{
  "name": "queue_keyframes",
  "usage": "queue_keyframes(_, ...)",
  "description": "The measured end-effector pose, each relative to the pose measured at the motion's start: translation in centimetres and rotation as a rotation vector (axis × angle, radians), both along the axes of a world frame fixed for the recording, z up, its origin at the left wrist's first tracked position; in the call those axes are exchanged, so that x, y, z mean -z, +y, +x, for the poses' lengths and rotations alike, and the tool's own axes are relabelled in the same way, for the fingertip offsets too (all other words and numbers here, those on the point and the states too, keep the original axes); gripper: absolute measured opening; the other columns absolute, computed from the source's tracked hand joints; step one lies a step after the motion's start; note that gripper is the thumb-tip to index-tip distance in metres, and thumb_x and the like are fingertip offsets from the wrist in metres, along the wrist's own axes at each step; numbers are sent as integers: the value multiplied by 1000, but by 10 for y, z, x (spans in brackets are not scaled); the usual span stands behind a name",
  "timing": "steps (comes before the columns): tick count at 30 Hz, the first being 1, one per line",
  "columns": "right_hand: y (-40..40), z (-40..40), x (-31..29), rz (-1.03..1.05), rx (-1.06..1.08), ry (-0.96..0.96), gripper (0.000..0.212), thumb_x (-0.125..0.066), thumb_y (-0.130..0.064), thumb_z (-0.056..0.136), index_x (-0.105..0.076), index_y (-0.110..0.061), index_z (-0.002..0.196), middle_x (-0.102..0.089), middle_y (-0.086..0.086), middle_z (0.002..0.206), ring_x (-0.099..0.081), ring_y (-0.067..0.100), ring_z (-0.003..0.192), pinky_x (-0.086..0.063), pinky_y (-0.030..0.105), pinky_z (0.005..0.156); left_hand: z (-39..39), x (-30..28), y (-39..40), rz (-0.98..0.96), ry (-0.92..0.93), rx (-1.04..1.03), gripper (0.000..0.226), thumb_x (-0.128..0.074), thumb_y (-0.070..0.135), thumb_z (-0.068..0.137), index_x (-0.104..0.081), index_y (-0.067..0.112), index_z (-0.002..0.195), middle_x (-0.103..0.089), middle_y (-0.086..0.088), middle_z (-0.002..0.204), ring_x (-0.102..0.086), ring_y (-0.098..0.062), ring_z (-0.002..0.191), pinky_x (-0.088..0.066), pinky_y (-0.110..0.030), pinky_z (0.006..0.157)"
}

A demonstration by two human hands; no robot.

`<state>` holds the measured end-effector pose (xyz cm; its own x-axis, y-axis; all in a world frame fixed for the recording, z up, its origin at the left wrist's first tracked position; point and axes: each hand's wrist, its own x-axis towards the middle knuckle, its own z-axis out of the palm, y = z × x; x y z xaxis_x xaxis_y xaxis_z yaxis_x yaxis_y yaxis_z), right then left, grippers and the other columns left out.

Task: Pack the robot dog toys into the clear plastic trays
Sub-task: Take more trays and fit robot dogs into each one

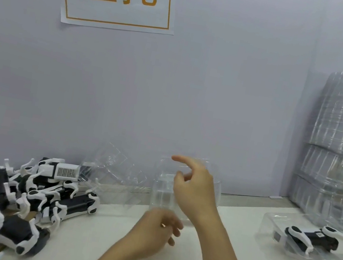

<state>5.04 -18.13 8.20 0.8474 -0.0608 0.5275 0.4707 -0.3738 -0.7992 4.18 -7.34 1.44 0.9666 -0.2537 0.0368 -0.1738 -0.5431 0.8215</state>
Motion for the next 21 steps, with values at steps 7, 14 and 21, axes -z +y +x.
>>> queue_keyframes(7,4,21,46,-519,55,187,54,-51,-21,100,-33,-26,151,-29,-11,155,-40,16,137,-40,33,108,-4,12,52,-246,-47,-308,36,-41,-3,90,-70,17,86,-73,0,81,-67,-9,63,-45,-20,58)
queue_keyframes(14,4,26,41,-178,246,-49,24,-68,-15,92,-71,-21,116,-63,-9,113,-62,10,89,-47,23,83,-3,10,48,-337,-65,-337,32,-44,-2,91,-69,18,93,-72,0,90,-66,-9,70,-52,-26,59)
queue_keyframes(21,3,1,0,-149,206,-262,21,-78,-25,85,-75,-27,105,-66,-17,95,-62,6,75,-51,28,81,-1,-14,53,-603,-133,-429,24,-42,13,103,-65,14,99,-70,-10,94,-69,-17,69,-55,-28,59)
